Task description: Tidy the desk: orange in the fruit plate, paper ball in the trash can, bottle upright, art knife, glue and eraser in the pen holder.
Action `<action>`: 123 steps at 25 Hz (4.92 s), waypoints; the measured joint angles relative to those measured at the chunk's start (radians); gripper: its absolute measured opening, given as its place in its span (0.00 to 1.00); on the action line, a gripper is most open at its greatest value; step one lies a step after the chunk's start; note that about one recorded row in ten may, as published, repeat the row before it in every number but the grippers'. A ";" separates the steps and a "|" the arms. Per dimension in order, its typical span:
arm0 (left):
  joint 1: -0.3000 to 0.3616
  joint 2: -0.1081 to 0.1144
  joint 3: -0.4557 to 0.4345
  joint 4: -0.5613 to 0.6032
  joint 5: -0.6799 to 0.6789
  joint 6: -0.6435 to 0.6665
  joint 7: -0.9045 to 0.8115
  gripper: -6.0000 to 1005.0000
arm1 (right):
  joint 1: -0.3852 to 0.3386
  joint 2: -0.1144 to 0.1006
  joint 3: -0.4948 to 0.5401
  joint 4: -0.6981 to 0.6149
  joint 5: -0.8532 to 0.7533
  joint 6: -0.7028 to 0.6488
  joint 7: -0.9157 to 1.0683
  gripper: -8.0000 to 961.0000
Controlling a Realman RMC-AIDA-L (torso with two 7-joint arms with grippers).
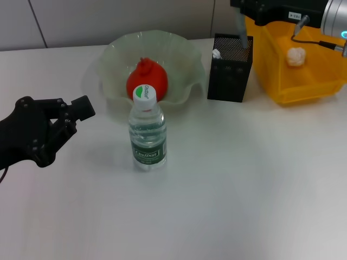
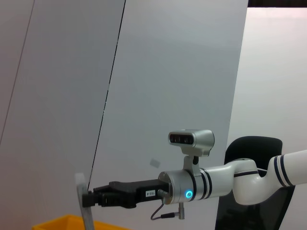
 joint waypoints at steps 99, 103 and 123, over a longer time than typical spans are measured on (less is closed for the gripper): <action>-0.121 0.017 -0.026 0.037 0.134 -0.043 -0.246 0.53 | -0.440 0.171 -0.203 -0.783 0.053 0.661 0.694 0.84; -0.137 0.016 -0.015 0.058 0.187 -0.043 -0.347 0.68 | -0.446 0.172 -0.247 -0.788 0.040 0.662 0.713 0.84; -0.216 0.004 -0.014 0.156 0.343 -0.095 -0.456 0.80 | -0.549 0.172 -0.350 -0.930 0.019 0.700 0.759 0.85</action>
